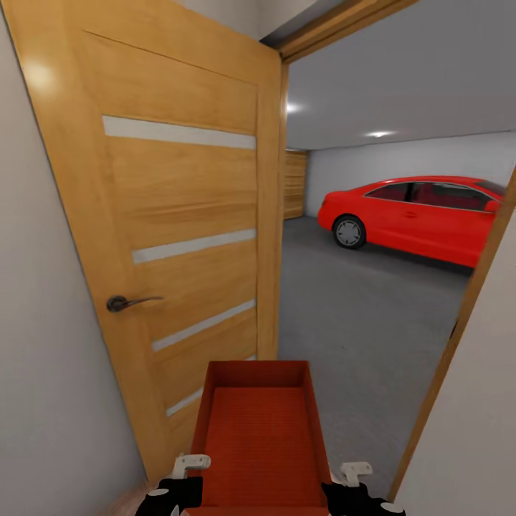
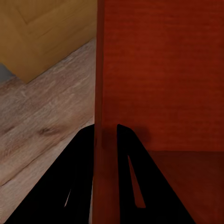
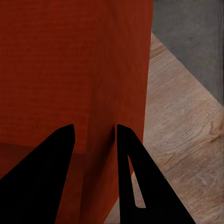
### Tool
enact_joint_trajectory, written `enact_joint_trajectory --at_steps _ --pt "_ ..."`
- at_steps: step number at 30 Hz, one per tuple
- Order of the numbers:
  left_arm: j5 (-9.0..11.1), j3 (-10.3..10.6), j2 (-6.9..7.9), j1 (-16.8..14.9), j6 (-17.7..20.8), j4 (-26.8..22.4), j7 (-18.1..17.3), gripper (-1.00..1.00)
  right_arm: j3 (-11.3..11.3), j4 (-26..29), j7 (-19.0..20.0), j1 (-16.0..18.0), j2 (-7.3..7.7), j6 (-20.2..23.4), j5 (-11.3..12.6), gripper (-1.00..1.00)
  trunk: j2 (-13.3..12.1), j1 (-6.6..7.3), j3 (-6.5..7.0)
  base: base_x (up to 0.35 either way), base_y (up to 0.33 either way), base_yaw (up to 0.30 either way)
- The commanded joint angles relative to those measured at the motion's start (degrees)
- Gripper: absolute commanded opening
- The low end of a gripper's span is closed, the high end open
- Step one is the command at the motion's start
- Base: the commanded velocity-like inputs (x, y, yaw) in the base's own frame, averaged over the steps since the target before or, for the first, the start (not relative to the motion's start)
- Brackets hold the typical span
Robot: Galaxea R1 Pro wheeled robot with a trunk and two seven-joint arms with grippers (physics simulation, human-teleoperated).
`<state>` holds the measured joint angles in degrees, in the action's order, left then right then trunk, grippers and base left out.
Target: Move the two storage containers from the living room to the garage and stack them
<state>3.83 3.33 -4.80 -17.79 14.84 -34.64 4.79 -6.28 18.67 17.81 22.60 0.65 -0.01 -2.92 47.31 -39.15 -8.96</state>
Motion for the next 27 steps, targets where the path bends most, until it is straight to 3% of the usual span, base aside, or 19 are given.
enact_joint_trajectory --at_steps 1,27 --pt "-0.14 -0.07 -1.50 -0.05 0.35 -1.57 0.49 -1.00 1.97 -0.12 0.47 -0.01 -0.38 0.01 -0.51 -1.00 0.07 -0.03 -0.09 0.207 0.222 -0.269" --pt "-0.14 -0.07 -1.52 -0.05 0.28 -1.57 0.49 -1.00 1.97 -0.12 0.47 -0.01 -0.38 0.01 -0.51 -1.00 0.07 -0.03 -0.09 0.173 0.249 -0.238"
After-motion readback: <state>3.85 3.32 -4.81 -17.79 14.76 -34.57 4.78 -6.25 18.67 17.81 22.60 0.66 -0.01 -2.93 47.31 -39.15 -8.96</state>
